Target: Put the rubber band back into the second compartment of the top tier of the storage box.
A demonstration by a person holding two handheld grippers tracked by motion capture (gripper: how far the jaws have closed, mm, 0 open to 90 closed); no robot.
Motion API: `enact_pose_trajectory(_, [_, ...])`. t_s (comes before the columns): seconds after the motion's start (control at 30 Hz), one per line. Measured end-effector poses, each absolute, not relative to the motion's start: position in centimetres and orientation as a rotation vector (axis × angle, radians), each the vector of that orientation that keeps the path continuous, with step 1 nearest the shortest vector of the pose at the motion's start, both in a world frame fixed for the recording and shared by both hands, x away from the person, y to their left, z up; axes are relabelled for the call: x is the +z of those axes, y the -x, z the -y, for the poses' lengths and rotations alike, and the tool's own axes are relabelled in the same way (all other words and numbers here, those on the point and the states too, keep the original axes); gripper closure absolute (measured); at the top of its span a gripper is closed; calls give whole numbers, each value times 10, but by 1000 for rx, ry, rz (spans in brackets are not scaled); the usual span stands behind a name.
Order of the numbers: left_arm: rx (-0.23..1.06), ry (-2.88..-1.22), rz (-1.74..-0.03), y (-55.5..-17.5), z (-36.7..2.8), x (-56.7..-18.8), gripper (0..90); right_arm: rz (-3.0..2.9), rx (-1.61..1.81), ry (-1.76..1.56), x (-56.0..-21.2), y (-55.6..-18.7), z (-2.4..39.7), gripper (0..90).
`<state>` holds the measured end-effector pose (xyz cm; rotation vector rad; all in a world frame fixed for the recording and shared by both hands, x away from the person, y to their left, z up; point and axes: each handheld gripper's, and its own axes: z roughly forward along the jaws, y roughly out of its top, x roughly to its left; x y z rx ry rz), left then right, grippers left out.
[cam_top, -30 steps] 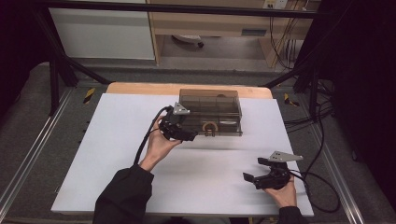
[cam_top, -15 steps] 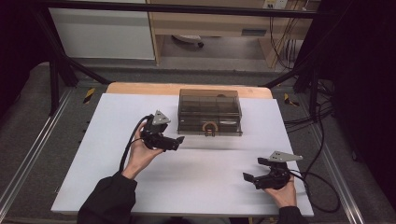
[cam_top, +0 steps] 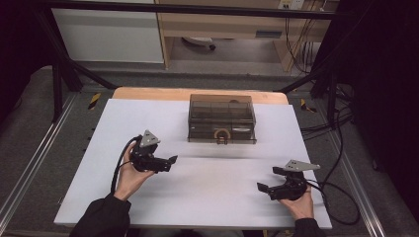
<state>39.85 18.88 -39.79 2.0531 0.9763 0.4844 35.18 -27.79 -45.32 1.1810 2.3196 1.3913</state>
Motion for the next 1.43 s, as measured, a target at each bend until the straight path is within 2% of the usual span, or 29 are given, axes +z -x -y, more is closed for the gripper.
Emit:
enact_pose_trajectory(0.8, [516,-2005,-1016,-358,-253,-430,70,-2318,1393,-1194,-453,-351,278,7])
enact_pose_trajectory(1.43, [479,-2036,-1031,-348,-264,-448,67,-2322,1396,-1193,-453,-352,278,7])
